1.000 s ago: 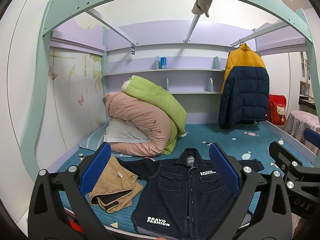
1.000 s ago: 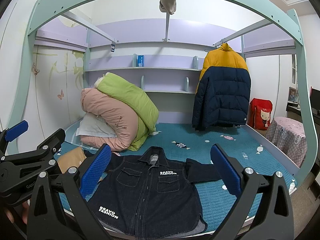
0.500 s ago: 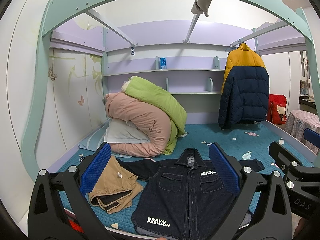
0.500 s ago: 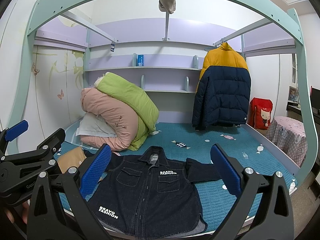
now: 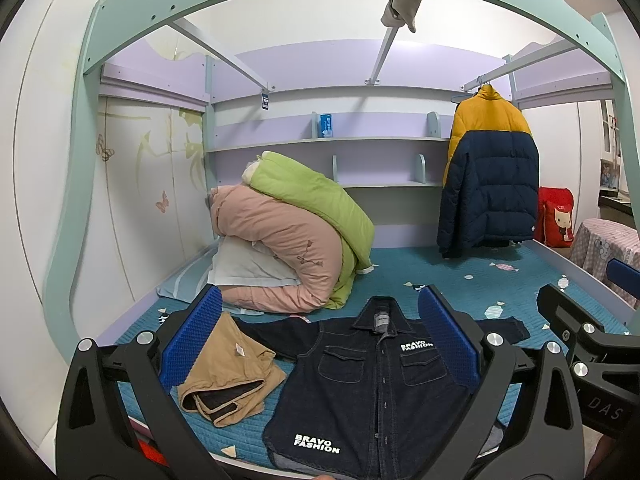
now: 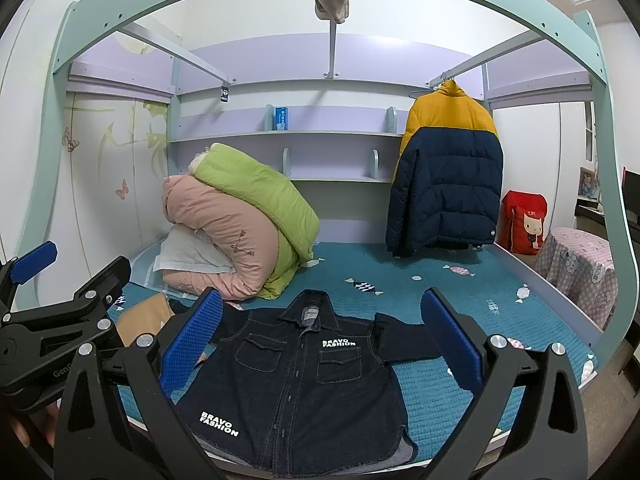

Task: Fold large clothes

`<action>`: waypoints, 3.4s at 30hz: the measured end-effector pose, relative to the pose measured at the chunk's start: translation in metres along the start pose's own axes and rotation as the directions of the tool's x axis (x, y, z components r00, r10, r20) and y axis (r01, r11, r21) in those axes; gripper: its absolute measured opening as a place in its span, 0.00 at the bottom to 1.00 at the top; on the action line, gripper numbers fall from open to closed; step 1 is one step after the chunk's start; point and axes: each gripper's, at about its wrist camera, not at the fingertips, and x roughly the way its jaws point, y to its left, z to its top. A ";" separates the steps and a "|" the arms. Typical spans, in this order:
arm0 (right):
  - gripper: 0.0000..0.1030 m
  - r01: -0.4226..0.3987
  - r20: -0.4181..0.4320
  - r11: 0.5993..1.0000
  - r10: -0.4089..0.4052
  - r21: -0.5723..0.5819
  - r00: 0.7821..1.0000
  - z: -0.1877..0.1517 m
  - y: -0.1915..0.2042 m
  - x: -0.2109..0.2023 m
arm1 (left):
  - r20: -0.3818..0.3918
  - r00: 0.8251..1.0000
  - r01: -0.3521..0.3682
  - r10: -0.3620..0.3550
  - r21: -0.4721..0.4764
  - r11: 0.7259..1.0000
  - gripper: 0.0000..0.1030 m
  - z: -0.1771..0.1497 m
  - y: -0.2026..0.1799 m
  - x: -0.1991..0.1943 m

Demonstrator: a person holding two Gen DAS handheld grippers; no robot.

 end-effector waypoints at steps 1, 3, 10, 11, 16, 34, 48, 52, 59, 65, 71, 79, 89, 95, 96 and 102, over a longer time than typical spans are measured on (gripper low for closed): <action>0.93 0.001 -0.001 1.000 -0.001 -0.001 1.000 0.001 -0.001 0.001 | -0.001 1.000 0.000 0.000 0.001 1.000 0.96 0.001 0.000 0.000; 0.93 0.000 -0.001 1.000 0.000 0.000 1.000 0.000 0.000 0.000 | -0.001 1.000 -0.001 0.001 0.000 1.000 0.96 0.000 0.000 0.000; 0.93 -0.002 -0.004 1.000 0.002 0.004 1.000 -0.006 -0.002 0.003 | -0.002 1.000 0.000 0.000 0.001 1.000 0.96 0.001 0.000 0.000; 0.93 -0.002 -0.004 1.000 0.002 0.005 1.000 -0.007 -0.001 0.003 | -0.002 1.000 0.000 0.000 -0.001 1.000 0.96 0.000 0.001 0.000; 0.93 -0.003 -0.006 1.000 0.003 0.005 1.000 -0.007 -0.002 0.004 | -0.001 1.000 0.000 0.000 0.001 1.000 0.96 0.000 0.000 0.000; 0.93 -0.008 -0.014 1.000 0.008 0.014 1.000 -0.018 0.001 0.002 | -0.007 1.000 -0.001 0.001 0.005 1.000 0.96 -0.001 0.002 0.002; 0.93 -0.011 -0.074 0.999 0.014 0.038 0.997 -0.025 -0.003 0.028 | -0.054 0.999 0.005 -0.004 0.018 1.000 0.96 -0.014 0.003 0.033; 0.93 -0.009 -0.111 0.999 0.014 0.046 0.994 -0.027 -0.005 0.045 | -0.082 0.997 0.012 -0.010 0.026 1.000 0.96 -0.019 -0.001 0.051; 0.93 -0.011 -0.222 0.999 0.021 0.048 0.975 -0.040 -0.007 0.095 | -0.191 0.981 0.022 -0.018 0.022 1.000 0.96 -0.039 -0.006 0.103; 0.93 -0.010 -0.369 0.999 0.026 0.044 0.929 -0.075 -0.008 0.162 | -0.368 0.929 0.047 -0.045 -0.002 0.999 0.95 -0.076 -0.011 0.179; 0.93 -0.014 -0.512 0.999 0.034 0.043 0.858 -0.119 -0.007 0.231 | -0.530 0.847 0.046 -0.037 0.005 0.999 0.95 -0.130 -0.011 0.260; 0.93 -0.015 -0.622 0.999 0.038 0.042 0.782 -0.171 -0.003 0.323 | -0.668 0.741 0.034 -0.068 -0.064 0.997 0.95 -0.182 0.028 0.380; 0.93 -0.044 -0.654 0.999 0.049 0.025 0.755 -0.199 0.018 0.429 | -0.726 0.688 -0.141 0.015 -0.114 0.983 0.95 -0.171 0.153 0.567; 0.93 -0.093 -0.655 0.996 0.080 0.015 0.751 -0.208 0.045 0.476 | -0.833 0.547 -0.229 -0.084 -0.246 0.942 0.95 -0.189 0.228 0.666; 0.93 -0.104 -0.657 0.994 0.085 0.010 0.749 -0.210 0.050 0.480 | -0.842 0.531 -0.255 -0.093 -0.263 0.930 0.95 -0.193 0.238 0.675; 0.93 -0.146 -0.675 0.989 0.109 0.002 0.729 -0.228 0.068 0.500 | -0.853 0.516 -0.367 -0.077 -0.301 0.880 0.95 -0.202 0.284 0.718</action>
